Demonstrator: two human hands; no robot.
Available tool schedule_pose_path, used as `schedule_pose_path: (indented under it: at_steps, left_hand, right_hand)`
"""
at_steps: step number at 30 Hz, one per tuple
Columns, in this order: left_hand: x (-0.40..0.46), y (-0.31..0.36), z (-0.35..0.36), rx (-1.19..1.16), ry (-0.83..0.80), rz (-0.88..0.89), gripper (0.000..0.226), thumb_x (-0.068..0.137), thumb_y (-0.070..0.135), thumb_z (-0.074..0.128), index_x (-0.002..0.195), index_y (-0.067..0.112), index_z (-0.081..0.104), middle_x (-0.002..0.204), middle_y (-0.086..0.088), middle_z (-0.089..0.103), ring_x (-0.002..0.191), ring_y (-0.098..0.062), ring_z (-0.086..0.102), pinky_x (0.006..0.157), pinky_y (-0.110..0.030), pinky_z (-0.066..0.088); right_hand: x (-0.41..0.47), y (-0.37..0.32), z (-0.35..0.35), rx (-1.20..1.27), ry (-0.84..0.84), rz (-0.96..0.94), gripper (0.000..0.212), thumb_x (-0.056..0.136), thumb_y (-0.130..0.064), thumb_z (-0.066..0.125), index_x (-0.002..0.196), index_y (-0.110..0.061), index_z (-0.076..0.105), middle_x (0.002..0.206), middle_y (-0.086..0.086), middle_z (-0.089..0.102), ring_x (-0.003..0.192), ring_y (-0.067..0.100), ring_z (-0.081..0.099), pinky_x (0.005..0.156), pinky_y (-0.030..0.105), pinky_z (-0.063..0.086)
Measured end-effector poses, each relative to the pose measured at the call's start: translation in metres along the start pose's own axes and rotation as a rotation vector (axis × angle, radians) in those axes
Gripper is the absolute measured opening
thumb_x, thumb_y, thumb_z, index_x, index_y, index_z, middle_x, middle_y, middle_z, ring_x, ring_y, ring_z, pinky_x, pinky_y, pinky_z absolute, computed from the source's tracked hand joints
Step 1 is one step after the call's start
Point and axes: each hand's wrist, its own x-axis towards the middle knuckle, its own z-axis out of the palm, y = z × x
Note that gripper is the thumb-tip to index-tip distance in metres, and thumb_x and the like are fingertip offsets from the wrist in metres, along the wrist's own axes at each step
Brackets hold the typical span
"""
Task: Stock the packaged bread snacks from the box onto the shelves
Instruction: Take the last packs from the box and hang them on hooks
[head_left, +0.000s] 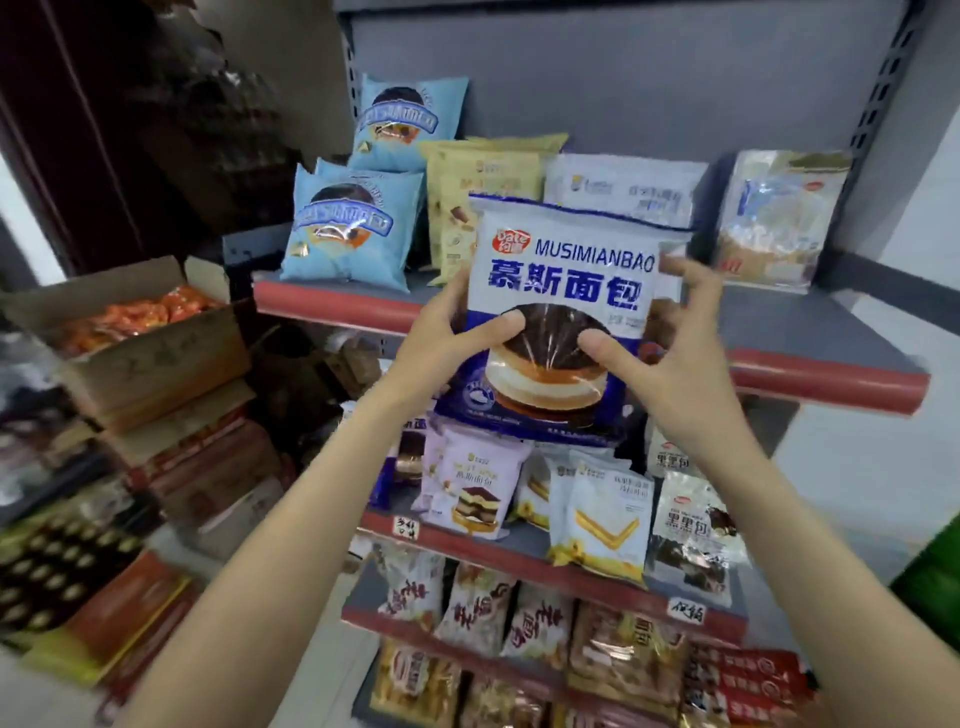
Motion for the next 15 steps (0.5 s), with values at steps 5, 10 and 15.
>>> schedule_pose_path:
  at_steps: [5,10,15]
  left_hand:
    - [-0.058,-0.054,-0.081,0.196,-0.165,-0.189,0.06,0.068,0.029,0.081,0.12,0.036,0.052,0.115,0.017,0.067,0.108,-0.004,0.062,0.087,-0.019,0.049]
    - [-0.098,-0.14,-0.133,0.312,-0.248,-0.382,0.065,0.07,0.024,0.084,0.125,0.029,0.049,0.12,0.012,0.064,0.112,-0.007,0.059,0.098,-0.037,0.048]
    - [-0.12,-0.211,-0.17,0.281,-0.231,-0.495,0.067,0.077,0.016,0.078,0.134,0.016,0.043,0.126,0.002,0.059,0.118,-0.017,0.056,0.095,-0.027,0.048]
  right_hand:
    - [-0.058,0.039,0.088,-0.012,-0.102,0.169,0.082,0.071,-0.043,0.075,0.13,-0.036,0.019,0.132,-0.014,0.046,0.115,-0.003,0.05,0.09,0.018,0.042]
    - [-0.097,0.086,0.17,-0.11,-0.198,0.401,0.079,0.075,-0.033,0.077,0.134,-0.023,0.025,0.13,-0.009,0.051,0.116,0.012,0.053,0.088,0.027,0.045]
    - [-0.107,0.129,0.244,-0.12,-0.223,0.52,0.062,0.077,-0.029,0.077,0.125,-0.016,0.04,0.117,-0.007,0.058,0.099,0.005,0.053,0.076,0.016,0.042]
